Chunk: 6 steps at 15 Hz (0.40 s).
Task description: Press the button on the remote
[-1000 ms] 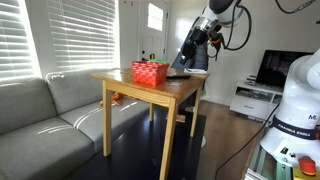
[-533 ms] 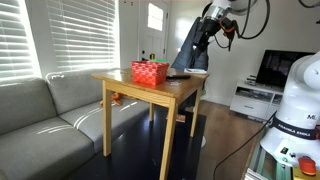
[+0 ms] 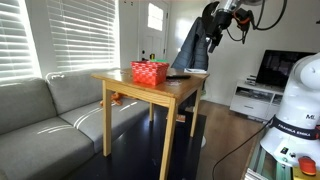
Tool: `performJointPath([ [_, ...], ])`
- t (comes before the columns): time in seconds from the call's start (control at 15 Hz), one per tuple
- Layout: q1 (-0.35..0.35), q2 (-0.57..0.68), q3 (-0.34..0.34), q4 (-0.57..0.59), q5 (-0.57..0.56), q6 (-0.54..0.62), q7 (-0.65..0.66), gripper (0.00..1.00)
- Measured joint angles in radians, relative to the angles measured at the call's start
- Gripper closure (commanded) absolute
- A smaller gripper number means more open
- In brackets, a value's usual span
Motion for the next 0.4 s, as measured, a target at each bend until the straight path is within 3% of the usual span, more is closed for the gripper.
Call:
performJointPath([
  [0.4, -0.005, -0.006, 0.0, 0.0, -0.001, -0.034, 0.003, 0.0],
])
